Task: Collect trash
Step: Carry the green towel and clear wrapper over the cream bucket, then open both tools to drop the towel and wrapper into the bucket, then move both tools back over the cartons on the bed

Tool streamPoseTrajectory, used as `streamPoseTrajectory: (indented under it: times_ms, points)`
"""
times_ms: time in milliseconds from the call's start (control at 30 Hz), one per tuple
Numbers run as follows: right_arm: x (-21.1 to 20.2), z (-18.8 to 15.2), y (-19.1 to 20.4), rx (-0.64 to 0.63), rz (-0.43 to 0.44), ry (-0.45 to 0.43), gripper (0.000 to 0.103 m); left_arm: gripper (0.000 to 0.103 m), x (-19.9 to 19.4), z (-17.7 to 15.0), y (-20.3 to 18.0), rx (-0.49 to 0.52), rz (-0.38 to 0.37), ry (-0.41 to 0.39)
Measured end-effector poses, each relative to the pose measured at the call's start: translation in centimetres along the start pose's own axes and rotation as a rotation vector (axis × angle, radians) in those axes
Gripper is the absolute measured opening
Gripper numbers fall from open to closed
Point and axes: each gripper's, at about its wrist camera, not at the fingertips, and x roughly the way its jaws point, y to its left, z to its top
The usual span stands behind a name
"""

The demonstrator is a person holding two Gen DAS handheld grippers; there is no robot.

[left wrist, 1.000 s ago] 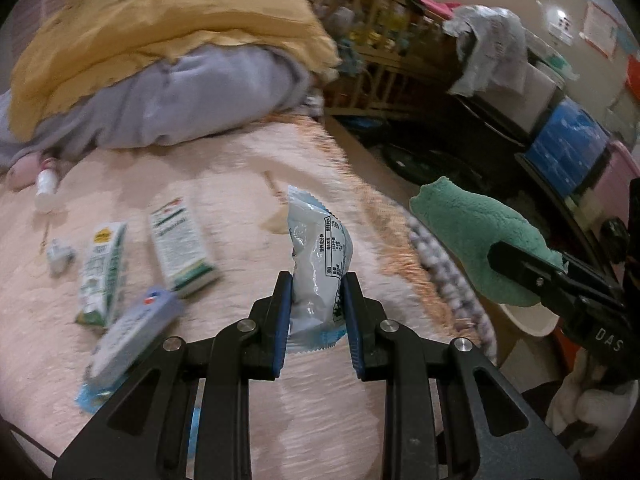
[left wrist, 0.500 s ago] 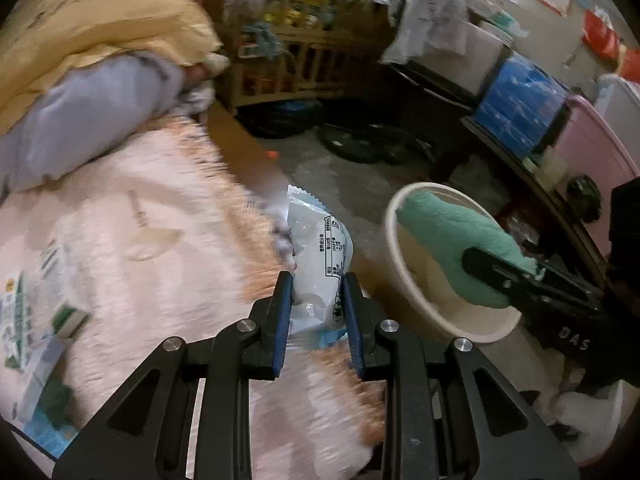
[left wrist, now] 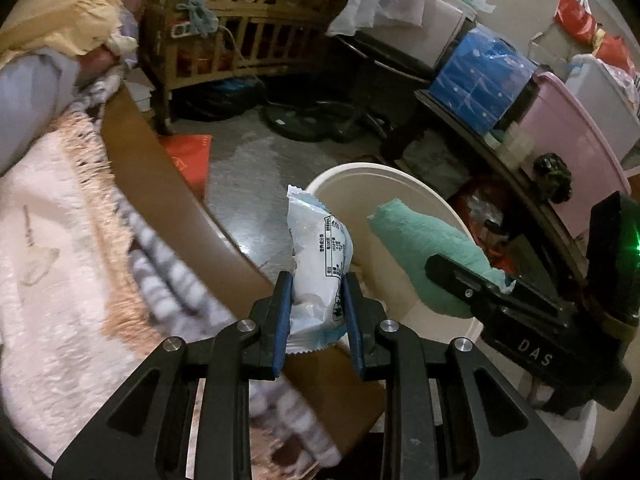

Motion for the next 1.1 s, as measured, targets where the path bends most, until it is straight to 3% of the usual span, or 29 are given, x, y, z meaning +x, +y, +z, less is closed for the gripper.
streamPoseTrajectory:
  times_ms: [133,233,300,333,433,800,1100]
  points:
    - [0.1,0.0,-0.8,0.014,-0.018,0.0,0.044,0.023,1.4,0.5,-0.9,0.006,-0.044,0.018]
    - [0.0,0.1,-1.4,0.051,-0.05,-0.019,0.051,0.025,2.1,0.7,-1.1,-0.007,-0.071,0.02]
    - [-0.2,0.1,-2.3,0.099,-0.053,-0.029,0.056,0.039,2.2,0.7,-1.0,-0.012,-0.104,0.017]
    - [-0.2,0.2,-2.8,0.119,-0.057,-0.029,0.066,0.054,2.2,0.7,-1.0,-0.015,-0.11,0.017]
    - [-0.2,0.2,-3.3,0.145,-0.048,-0.027,0.07,0.056,1.6,0.5,-0.6,-0.021,-0.097,0.01]
    - [0.2,-0.5,-0.3,0.058,-0.029,-0.002,0.07,0.056,-1.6,-1.5,2.7,-0.067,0.078,-0.018]
    - [0.3,-1.3,4.3,-0.028,0.017,0.01,0.07,0.056,-6.2,-3.9,5.8,-0.081,0.231,-0.087]
